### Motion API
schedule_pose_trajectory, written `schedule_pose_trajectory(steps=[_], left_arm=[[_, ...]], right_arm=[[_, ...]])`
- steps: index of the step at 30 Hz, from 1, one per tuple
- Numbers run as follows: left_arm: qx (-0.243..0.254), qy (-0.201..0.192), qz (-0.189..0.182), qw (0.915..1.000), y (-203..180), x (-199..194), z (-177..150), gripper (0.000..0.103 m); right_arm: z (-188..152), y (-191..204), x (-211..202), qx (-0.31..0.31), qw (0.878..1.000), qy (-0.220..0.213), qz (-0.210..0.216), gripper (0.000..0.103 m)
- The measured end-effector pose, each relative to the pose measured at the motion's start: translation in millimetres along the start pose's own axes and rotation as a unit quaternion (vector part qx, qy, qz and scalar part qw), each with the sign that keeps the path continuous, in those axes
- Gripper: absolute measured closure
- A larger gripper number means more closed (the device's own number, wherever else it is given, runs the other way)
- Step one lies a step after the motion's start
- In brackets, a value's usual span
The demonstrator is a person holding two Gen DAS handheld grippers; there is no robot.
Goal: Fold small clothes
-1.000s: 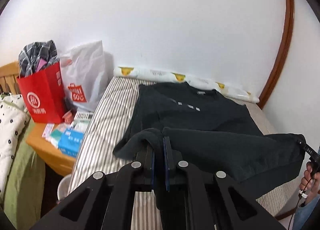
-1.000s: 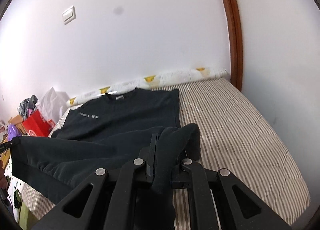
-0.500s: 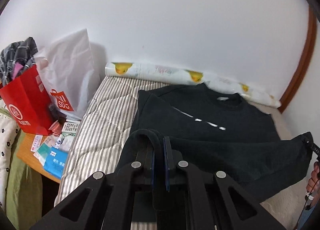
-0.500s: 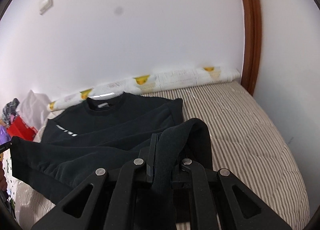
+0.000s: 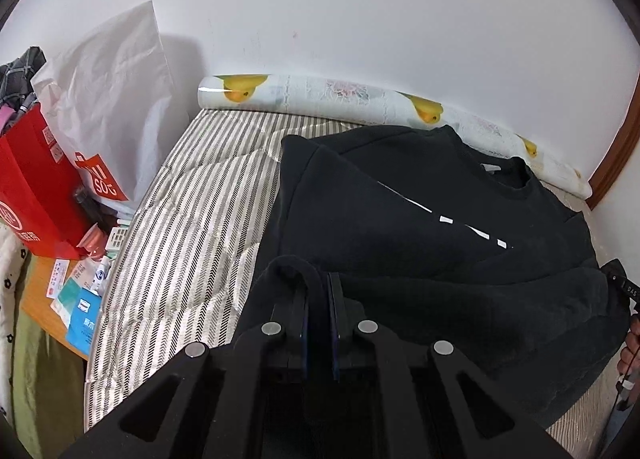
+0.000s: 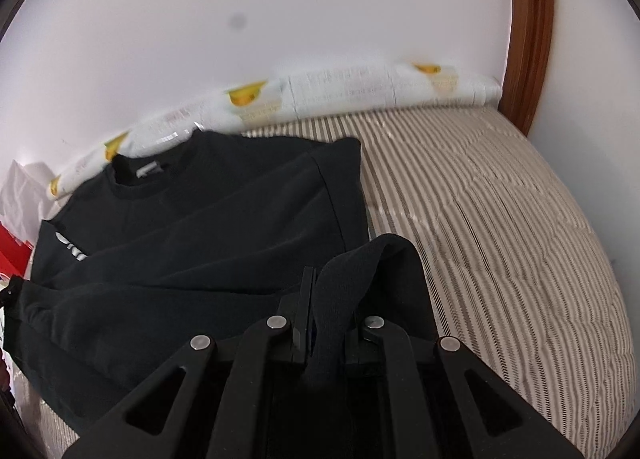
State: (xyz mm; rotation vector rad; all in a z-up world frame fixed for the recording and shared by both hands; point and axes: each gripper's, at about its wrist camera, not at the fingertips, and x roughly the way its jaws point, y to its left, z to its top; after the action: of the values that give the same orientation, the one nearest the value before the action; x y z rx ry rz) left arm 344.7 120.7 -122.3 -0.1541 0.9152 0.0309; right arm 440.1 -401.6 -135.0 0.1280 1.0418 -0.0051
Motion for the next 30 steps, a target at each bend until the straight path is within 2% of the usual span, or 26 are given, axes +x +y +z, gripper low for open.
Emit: schedule_pose_trajectory(steps=[3,7,9,11,15,17,20,24,30], left_arm=[[0.000,0.000,0.001,1.0000,0,-1,-1,0.092],[0.001,0.004,-0.001,1.0000,-1,-8,-5,0.089],[0.003,0.007,0.000,1.0000,-1,-13,-7,0.082],[0.002,0.012,-0.006,0.9999,1,-20,-12,0.071],[0.002,0.008,-0.001,1.0000,4,-36,-27,0.056],[0.001,0.003,-0.001,1.0000,9,-46,-37,0.047],[-0.006,0.007,-0.003,1.0000,18,-58,-52,0.044],[-0.008,0.015,0.006,0.9998,30,-72,-73,0.044],[-0.028,0.035,-0.008,0.9990,43,-74,-99,0.043]], right_arm=[[0,-1,-3,0.003,1.000,0.005,-0.001,0.094],[-4,-1,-15,0.000,1.000,0.015,0.002,0.086],[-9,0,-25,-0.010,1.000,0.021,0.002,0.072],[-18,0,-40,-0.019,1.000,0.012,0.003,0.063],[-40,-7,-70,-0.024,1.000,-0.001,0.002,0.054],[-50,-11,-83,-0.021,1.000,-0.006,0.006,0.053],[-65,-16,-103,-0.014,1.000,-0.017,0.009,0.051],[-85,-18,-120,-0.017,1.000,-0.020,-0.015,0.050],[-105,-27,-113,0.003,1.000,0.008,0.005,0.050]])
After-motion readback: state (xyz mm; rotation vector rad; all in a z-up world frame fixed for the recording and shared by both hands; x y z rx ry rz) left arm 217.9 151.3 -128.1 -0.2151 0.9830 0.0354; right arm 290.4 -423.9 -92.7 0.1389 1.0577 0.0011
